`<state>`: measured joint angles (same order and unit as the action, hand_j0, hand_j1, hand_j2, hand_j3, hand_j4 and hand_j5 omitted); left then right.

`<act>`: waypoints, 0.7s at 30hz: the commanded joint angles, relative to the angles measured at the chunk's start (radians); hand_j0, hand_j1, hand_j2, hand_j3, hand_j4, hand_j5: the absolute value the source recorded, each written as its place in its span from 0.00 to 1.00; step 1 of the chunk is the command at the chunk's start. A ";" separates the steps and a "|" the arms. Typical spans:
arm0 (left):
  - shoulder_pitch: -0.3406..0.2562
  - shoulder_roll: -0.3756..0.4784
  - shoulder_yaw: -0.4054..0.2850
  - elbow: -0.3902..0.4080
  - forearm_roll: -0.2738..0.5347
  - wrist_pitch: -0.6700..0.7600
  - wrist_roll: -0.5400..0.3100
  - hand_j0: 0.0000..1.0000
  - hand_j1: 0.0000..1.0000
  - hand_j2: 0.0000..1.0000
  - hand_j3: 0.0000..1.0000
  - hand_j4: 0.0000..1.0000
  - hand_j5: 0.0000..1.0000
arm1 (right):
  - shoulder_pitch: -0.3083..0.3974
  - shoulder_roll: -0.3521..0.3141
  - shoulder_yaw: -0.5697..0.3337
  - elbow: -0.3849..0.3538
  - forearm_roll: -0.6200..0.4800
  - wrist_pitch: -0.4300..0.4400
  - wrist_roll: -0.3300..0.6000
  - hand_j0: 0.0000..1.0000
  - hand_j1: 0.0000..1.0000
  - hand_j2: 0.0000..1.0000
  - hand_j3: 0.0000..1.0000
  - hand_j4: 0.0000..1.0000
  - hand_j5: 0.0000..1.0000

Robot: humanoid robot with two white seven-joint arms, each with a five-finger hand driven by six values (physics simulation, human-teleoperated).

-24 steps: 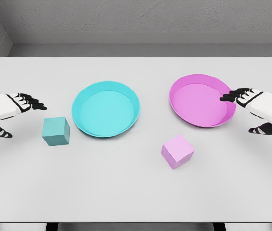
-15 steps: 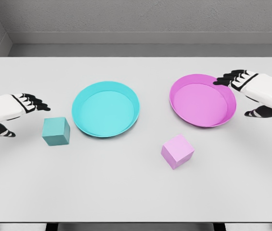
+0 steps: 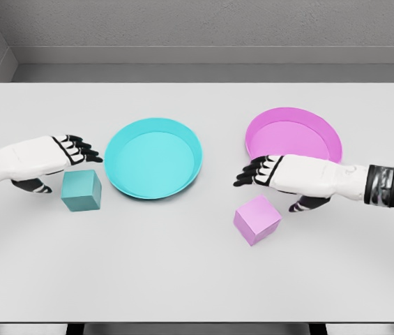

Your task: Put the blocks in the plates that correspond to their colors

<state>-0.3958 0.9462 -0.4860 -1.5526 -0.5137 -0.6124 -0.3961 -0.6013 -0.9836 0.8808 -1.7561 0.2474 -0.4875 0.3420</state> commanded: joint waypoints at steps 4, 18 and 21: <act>0.000 -0.010 -0.029 0.000 -0.017 0.002 0.000 1.00 1.00 1.00 1.00 1.00 1.00 | 0.000 0.013 0.024 0.000 -0.005 -0.121 0.040 1.00 1.00 1.00 1.00 1.00 1.00; 0.002 0.006 -0.052 -0.015 -0.017 0.002 0.000 1.00 1.00 1.00 1.00 1.00 1.00 | -0.003 0.028 0.078 0.001 0.000 0.023 0.064 1.00 1.00 1.00 1.00 1.00 1.00; 0.000 0.008 -0.063 -0.023 -0.017 0.002 0.000 1.00 1.00 1.00 1.00 1.00 1.00 | -0.008 0.028 0.078 0.001 0.000 0.040 0.086 1.00 1.00 1.00 1.00 1.00 1.00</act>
<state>-0.3958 0.9524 -0.5440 -1.5711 -0.5366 -0.6126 -0.3962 -0.6090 -0.9556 0.9569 -1.7546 0.2526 -0.4683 0.4172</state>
